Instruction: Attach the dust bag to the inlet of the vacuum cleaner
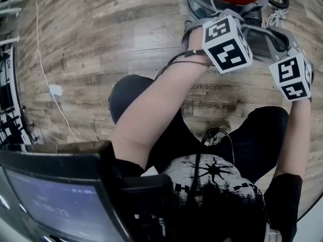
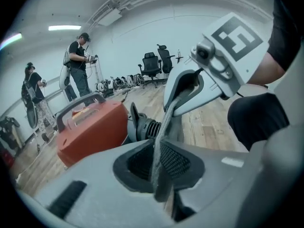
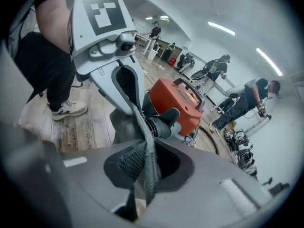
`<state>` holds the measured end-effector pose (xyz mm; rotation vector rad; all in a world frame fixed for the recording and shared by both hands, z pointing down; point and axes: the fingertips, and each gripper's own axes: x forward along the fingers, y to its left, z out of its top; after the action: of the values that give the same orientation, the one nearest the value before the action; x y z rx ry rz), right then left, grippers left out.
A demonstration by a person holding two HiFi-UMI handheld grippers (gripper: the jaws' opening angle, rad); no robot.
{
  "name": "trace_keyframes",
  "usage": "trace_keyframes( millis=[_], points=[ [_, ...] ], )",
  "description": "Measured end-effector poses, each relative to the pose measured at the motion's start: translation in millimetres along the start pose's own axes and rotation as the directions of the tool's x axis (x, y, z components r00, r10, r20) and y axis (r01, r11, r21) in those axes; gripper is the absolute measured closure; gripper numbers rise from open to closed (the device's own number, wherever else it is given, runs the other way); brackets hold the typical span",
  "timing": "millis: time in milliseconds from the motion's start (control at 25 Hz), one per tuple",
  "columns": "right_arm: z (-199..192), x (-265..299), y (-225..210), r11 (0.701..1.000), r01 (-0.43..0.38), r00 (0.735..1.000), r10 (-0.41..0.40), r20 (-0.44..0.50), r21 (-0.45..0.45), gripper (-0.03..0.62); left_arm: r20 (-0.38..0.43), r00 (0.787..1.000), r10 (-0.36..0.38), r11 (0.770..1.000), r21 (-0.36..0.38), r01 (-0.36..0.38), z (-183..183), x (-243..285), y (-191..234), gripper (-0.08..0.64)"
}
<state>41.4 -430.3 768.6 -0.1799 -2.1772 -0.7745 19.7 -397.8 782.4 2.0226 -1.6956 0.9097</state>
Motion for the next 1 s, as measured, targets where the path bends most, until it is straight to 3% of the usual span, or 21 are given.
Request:
trace_keyframes(
  millis=[160, 240, 400, 520, 760, 840, 880, 1000],
  points=[
    [-15.5, 1.2, -1.2, 0.99, -0.01, 0.999, 0.005, 0.036, 0.141, 0.557, 0.068, 0.997, 0.022, 0.999, 0.049, -0.025, 18.5, -4.6, 0.4, 0.514],
    [-17.5, 2.3, -1.7, 0.984, -0.014, 0.999, 0.007, 0.039, 0.177, 0.557, 0.084, 0.996, 0.013, 0.999, 0.033, -0.016, 19.8, -3.8, 0.1, 0.512],
    [-4.6, 1.2, -4.9, 0.994, 0.007, 1.0, -0.007, 0.004, 0.107, 0.555, 0.05, 0.999, -0.012, 0.999, -0.039, 0.014, 6.9, -0.4, 1.8, 0.517],
    [3.5, 1.1, -5.7, 0.998, 0.017, 1.0, -0.017, 0.0, 0.058, 0.555, 0.02, 1.0, -0.007, 0.999, -0.044, 0.008, -0.3, 2.2, 3.4, 0.517],
    [-5.2, 1.9, -2.3, 0.992, 0.008, 0.999, -0.013, 0.042, 0.126, 0.541, 0.03, 1.0, 0.006, 1.0, -0.018, -0.005, 4.7, 1.6, 2.9, 0.511],
    [-4.1, 0.4, -2.7, 0.99, 0.014, 0.998, -0.023, 0.06, 0.142, 0.514, 0.034, 0.999, -0.002, 1.0, -0.011, 0.003, 6.0, -0.3, 2.6, 0.506],
    [-2.7, -1.5, -3.3, 0.988, 0.016, 0.997, -0.027, 0.074, 0.151, 0.461, 0.038, 0.999, -0.005, 1.0, -0.003, 0.006, 7.1, -1.8, 1.9, 0.49],
    [0.2, -9.6, -5.0, 0.982, 0.007, 0.992, -0.031, 0.122, 0.189, 0.363, 0.073, 0.997, 0.002, 0.999, 0.034, -0.004, 14.6, -8.9, -1.4, 0.386]
  ],
)
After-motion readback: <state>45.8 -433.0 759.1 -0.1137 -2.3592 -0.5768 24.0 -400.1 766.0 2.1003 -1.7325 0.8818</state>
